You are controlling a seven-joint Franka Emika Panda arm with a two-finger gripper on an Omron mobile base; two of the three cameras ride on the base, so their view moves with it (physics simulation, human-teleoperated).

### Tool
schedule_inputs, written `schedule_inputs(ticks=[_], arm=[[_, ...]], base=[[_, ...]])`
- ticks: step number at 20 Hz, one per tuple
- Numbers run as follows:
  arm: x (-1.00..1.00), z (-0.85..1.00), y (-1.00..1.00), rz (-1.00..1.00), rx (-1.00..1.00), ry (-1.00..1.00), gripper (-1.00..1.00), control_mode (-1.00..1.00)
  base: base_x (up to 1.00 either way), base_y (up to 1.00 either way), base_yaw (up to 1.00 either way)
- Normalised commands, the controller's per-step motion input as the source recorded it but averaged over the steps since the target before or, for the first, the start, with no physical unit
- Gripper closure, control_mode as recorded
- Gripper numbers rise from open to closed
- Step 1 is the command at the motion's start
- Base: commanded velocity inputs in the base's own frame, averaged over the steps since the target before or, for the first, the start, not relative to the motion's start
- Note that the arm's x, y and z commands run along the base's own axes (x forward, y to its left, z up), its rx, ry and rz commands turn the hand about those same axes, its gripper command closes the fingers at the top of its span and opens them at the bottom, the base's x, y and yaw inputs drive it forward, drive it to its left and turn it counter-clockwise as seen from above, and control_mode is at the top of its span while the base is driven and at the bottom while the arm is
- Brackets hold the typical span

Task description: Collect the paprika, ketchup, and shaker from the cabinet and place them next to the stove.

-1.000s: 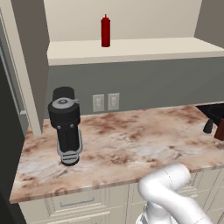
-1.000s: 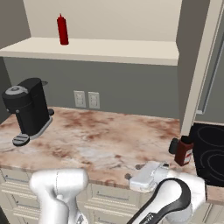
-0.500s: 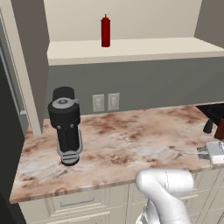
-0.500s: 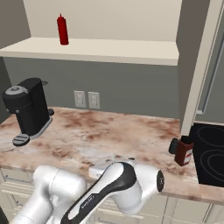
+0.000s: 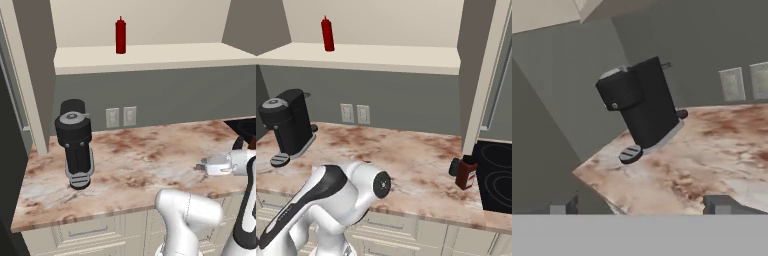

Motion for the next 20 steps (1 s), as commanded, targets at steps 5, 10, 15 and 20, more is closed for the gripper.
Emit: schedule_inputs(ticks=[5, 10, 15, 20], arm=[[0.0, 0.8, 0.91, -0.19, -0.06, -0.01, -1.0, -1.0], [0.0, 0.93, 0.59, -0.22, -0.07, -0.02, -1.0, -1.0], [0.1, 0.88, 0.42, -0.18, -0.09, -0.06, -1.0, -1.0], [0.15, 0.79, 0.12, -0.12, -0.15, -0.09, -1.0, -1.0]], base=[[0.0, 0.0, 0.0], [0.0, 0.0, 0.0], [0.0, 0.0, 0.0], [0.0, 0.0, 0.0]])
